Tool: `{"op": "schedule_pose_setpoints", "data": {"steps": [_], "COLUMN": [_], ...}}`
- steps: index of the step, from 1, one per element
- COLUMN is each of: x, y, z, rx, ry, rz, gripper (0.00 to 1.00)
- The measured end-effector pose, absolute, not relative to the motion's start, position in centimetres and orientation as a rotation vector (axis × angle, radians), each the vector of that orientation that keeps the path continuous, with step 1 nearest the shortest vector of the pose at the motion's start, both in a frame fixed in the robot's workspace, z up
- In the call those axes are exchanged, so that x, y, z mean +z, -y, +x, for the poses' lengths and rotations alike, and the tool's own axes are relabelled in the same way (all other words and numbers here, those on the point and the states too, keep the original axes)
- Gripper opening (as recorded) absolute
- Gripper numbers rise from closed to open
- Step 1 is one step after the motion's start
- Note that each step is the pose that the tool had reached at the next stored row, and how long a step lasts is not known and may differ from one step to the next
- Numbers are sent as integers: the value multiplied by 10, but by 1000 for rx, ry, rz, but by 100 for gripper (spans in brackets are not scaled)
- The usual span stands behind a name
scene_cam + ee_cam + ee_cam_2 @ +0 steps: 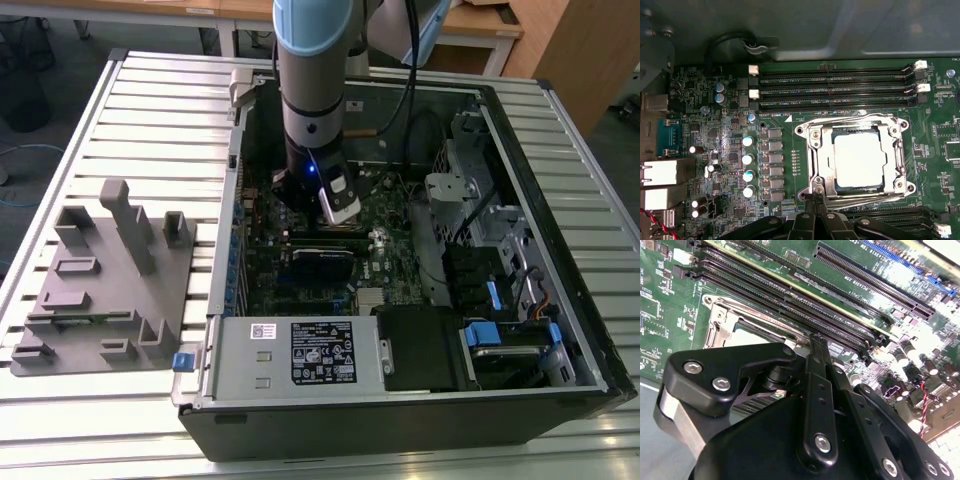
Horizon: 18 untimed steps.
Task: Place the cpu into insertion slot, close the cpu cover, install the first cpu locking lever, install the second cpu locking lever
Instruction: 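Install the second cpu locking lever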
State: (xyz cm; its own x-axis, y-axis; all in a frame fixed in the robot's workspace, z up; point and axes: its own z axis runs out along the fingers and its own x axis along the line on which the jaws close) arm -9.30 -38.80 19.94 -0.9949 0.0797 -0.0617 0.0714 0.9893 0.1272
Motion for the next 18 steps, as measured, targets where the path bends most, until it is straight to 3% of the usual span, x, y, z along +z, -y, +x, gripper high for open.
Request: {"op": "schedule_pose_setpoints", "data": {"steps": [18], "x": [196], "y": [389], "z": [-97], "rx": [213], "ry": [-3066], "rz": [117], "gripper": [10]}}
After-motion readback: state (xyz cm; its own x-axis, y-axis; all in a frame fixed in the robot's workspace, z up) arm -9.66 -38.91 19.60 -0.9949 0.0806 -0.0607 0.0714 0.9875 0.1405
